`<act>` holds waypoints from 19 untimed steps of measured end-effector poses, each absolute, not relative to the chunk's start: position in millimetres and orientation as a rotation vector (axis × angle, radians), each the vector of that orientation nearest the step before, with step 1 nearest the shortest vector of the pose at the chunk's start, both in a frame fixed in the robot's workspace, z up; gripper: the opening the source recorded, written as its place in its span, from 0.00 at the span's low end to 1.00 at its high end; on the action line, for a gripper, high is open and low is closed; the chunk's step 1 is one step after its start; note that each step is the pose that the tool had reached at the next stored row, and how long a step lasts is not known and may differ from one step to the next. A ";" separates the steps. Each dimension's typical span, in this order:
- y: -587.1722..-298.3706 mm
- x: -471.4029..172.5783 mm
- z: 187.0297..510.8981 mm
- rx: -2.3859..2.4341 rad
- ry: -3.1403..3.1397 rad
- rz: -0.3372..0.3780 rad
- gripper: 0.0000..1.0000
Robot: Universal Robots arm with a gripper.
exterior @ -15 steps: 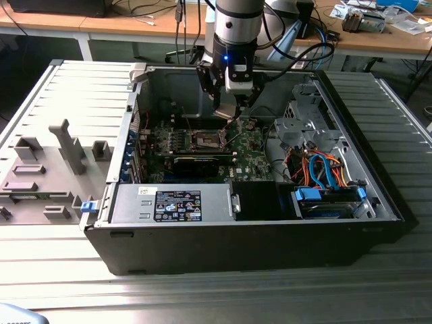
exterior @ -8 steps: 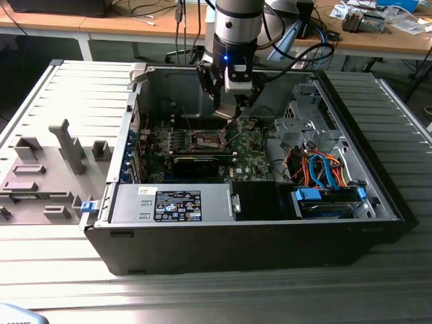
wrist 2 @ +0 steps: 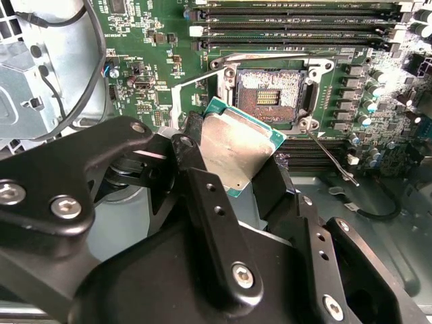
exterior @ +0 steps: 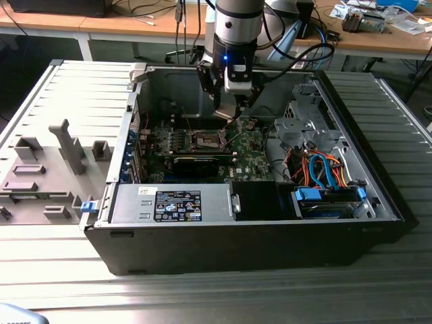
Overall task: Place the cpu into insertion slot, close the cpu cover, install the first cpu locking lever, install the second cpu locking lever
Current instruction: 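Place the cpu into insertion slot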
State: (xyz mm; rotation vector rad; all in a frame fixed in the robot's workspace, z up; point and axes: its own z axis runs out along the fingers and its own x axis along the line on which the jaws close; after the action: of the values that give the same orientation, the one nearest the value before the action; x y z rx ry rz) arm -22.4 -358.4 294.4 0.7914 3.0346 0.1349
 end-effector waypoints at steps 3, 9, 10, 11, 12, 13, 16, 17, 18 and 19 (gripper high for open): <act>-358.5 -22.4 294.4 0.800 3.032 0.135 0.54; -358.6 -22.4 294.4 0.810 3.029 0.135 0.54; -358.7 -22.4 294.4 0.812 3.029 0.135 0.54; -358.7 -22.4 294.4 0.813 3.028 0.135 0.54; -358.7 -22.4 294.4 0.814 3.028 0.135 0.54; -358.7 -22.4 294.4 0.816 3.027 0.135 0.54; -358.8 -22.4 294.4 0.821 3.026 0.135 0.54; -358.8 -22.4 294.4 0.823 3.025 0.135 0.54; -358.8 -22.4 294.4 0.824 3.025 0.135 0.54; -358.8 -22.4 294.4 0.826 3.024 0.135 0.54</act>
State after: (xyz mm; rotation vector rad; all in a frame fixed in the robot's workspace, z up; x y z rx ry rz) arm -22.4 -358.8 294.4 0.8258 3.0244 0.1348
